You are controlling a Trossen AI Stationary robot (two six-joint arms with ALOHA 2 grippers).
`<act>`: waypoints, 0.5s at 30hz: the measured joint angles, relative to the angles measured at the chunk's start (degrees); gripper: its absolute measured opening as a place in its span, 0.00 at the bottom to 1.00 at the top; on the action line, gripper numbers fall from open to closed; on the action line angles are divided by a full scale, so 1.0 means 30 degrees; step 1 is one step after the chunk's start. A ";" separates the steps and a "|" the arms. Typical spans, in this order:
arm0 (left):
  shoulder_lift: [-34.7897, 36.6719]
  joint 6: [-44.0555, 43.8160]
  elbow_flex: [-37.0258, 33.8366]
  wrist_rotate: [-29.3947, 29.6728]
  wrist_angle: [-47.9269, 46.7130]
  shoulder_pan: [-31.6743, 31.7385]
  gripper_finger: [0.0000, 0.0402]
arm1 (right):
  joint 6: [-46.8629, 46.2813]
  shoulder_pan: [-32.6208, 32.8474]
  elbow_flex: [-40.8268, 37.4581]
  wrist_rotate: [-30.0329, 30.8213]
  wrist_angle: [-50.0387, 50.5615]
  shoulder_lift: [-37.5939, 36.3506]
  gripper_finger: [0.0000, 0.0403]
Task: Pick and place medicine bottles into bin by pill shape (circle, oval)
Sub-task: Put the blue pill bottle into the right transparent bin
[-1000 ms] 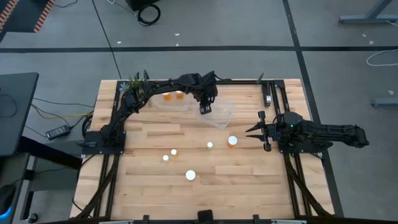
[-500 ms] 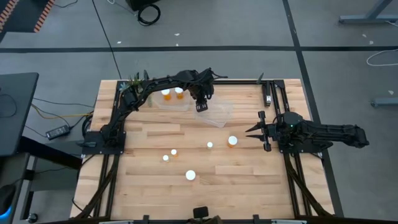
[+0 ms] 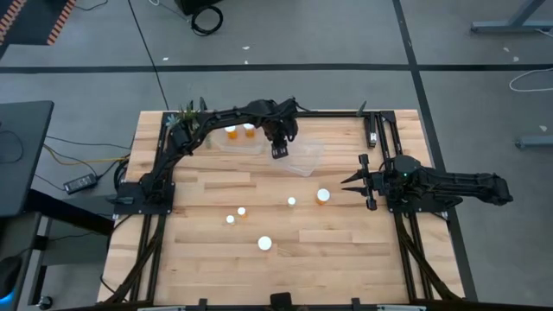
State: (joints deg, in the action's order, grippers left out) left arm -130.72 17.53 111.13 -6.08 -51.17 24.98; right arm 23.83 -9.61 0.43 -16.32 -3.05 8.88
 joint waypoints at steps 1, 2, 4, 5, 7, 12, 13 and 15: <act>0.0000 0.0268 0.0000 0.0219 0.0006 -0.0166 0.33 | 0.0004 0.0000 0.0005 0.0000 0.0000 0.0000 0.23; 0.0000 0.0482 0.0000 0.0570 0.0006 -0.0323 0.34 | 0.0002 0.0000 0.0004 0.0000 0.0000 0.0000 0.23; 0.0000 0.0969 0.0000 0.1281 -0.0015 -0.0627 0.35 | 0.0000 0.0000 0.0007 0.0000 0.0000 0.0000 0.23; -0.0005 0.1121 0.0000 0.1495 -0.0041 -0.0737 0.35 | 0.0007 0.0000 0.0007 0.0000 0.0000 0.0000 0.23; -0.0007 0.1307 0.0000 0.1596 -0.0067 -0.0939 0.33 | 0.0005 0.0000 0.0002 0.0000 0.0000 0.0000 0.23; -0.0007 0.1301 0.0000 0.1659 0.0148 -0.1155 0.29 | 0.0004 0.0000 0.0003 0.0000 0.0000 0.0000 0.23; -0.0007 0.1286 0.0000 0.1665 0.0222 -0.1186 0.29 | 0.0007 0.0000 0.0007 0.0000 0.0000 0.0000 0.23; -0.0007 0.1258 0.0000 0.1666 0.0220 -0.1233 0.30 | 0.0004 0.0000 0.0001 0.0000 0.0000 0.0000 0.23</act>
State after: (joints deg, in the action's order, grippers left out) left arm -130.74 21.30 111.13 -1.08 -50.52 21.28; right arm 23.85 -9.61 0.43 -16.32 -3.05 8.88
